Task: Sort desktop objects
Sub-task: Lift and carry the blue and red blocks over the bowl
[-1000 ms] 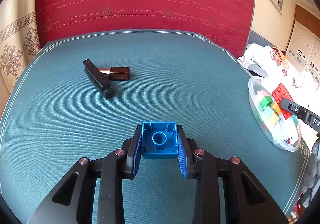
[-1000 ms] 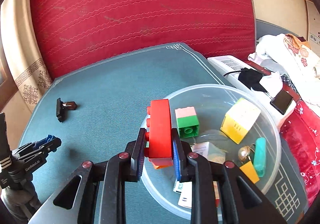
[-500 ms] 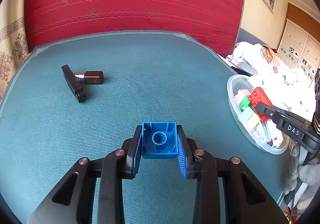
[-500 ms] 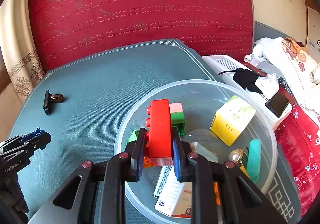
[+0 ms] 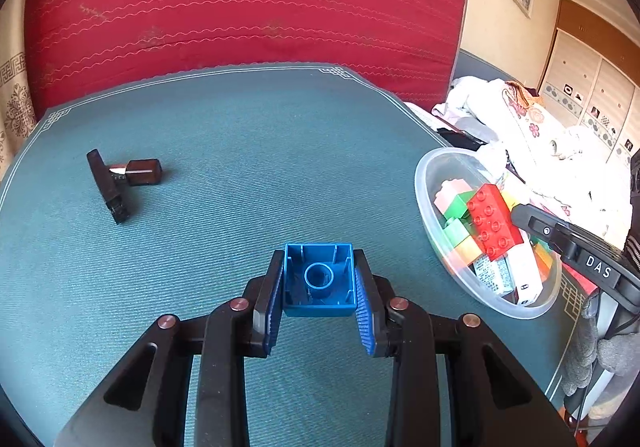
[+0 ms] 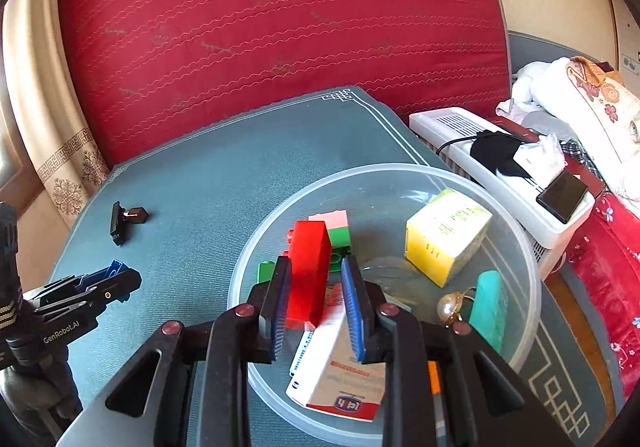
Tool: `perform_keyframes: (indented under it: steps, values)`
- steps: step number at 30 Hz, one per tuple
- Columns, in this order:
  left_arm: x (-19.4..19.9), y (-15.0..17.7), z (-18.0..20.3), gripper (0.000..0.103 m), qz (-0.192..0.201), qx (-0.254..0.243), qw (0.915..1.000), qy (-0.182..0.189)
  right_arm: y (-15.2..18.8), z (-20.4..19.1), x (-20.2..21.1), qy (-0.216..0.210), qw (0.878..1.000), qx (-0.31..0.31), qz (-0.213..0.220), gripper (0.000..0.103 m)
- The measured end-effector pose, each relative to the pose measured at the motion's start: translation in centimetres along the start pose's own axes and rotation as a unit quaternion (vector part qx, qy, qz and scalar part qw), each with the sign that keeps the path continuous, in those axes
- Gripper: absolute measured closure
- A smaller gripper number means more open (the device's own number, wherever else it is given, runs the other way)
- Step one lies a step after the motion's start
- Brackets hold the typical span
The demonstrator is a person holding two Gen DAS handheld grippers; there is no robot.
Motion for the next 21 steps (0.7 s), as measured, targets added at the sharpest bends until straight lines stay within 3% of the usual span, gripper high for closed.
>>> perform_keyframes:
  steps: [6,12,21]
  values:
    - [-0.2,-0.7,2.7,0.069,0.001,-0.015,0.9997,0.019,0.1,1.2,0.0,0.032,0.999,0.013,0.002,0.074]
    - [-0.4,-1.5,5.8,0.069,0.001,-0.034,0.9984,0.044,0.4,2.1,-0.2,0.028,0.999,0.017,-0.008,0.074]
    - [-1.2,-2.4,10.6,0.069,-0.004,-0.057,0.9952,0.080,-0.7,4.8,1.8,0.034,0.999,-0.010,0.024,0.074]
Point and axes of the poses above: each gripper's, at about its wrist camera, not at the fingertips, and x roughly against the way its jaws point, z to its right, y to its underside, the point moved 5 cm from there along -x, roughly the way its jaws point, and after that the axes turned 2 degrees about z, right-handed, at the moved point
